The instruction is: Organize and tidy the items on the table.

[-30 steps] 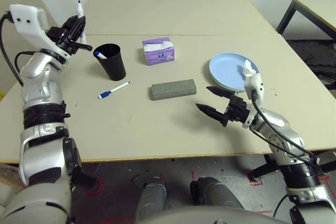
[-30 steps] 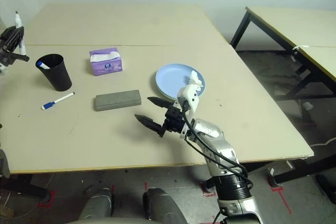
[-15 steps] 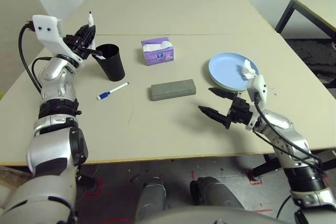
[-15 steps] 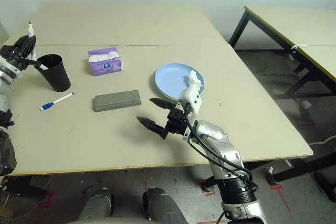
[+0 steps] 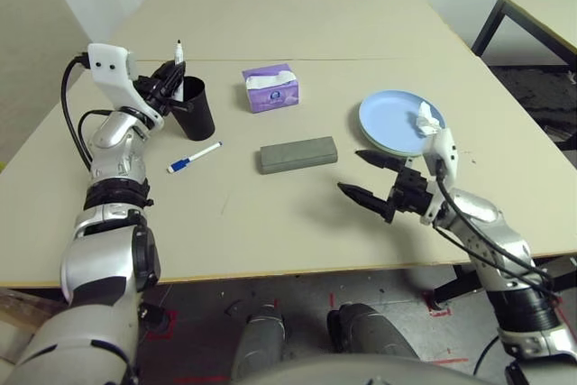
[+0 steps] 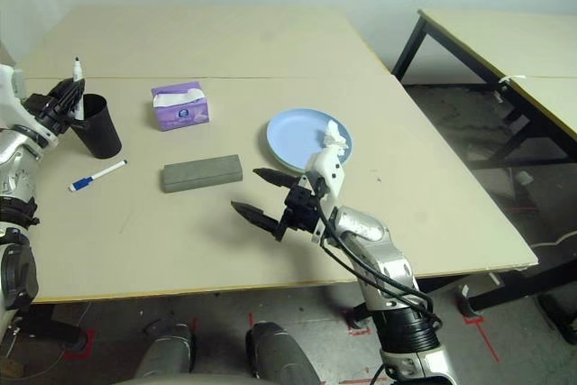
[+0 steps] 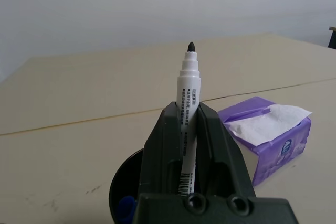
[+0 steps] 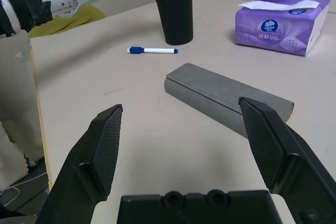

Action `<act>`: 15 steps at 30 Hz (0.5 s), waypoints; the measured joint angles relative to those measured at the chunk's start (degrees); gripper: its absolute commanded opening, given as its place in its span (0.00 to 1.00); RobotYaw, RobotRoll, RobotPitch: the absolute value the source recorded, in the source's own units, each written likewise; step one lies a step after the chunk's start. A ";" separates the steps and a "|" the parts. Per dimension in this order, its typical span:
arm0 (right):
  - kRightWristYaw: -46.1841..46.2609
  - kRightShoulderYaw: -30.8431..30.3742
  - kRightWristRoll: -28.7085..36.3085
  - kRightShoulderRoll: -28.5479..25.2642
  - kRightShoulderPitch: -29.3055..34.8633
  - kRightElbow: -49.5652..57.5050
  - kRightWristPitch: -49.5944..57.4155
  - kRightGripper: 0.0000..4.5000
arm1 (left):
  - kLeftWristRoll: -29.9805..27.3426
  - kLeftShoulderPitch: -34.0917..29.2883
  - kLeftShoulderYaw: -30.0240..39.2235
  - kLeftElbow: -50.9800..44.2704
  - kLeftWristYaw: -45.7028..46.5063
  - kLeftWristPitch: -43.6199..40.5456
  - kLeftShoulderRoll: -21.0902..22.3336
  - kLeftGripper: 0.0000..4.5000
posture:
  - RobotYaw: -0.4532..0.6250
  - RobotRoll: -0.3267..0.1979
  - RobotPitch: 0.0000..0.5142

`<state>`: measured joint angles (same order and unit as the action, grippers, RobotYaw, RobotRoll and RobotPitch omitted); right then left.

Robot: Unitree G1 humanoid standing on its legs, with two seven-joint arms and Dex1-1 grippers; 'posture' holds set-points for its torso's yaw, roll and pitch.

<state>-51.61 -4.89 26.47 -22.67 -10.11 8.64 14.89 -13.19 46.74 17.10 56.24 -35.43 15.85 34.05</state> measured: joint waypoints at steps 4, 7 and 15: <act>-0.03 -0.03 0.00 -0.01 0.07 0.01 0.03 1.00 | 0.08 -0.30 0.00 0.00 0.07 0.03 0.35 0.06 | 0.35 0.62 0.18; -0.03 -0.07 0.00 0.00 0.02 0.00 0.05 1.00 | 0.14 -0.59 0.00 0.00 0.19 0.05 0.37 0.29 | 0.34 0.62 0.19; -0.10 -0.09 0.00 0.01 -0.04 0.00 0.05 1.00 | 0.20 -0.64 0.00 0.00 0.34 0.06 0.37 0.88 | 0.34 0.62 0.18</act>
<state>-51.72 -4.98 26.48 -22.66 -10.15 8.65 14.94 -12.99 46.11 17.10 56.24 -35.09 15.91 34.42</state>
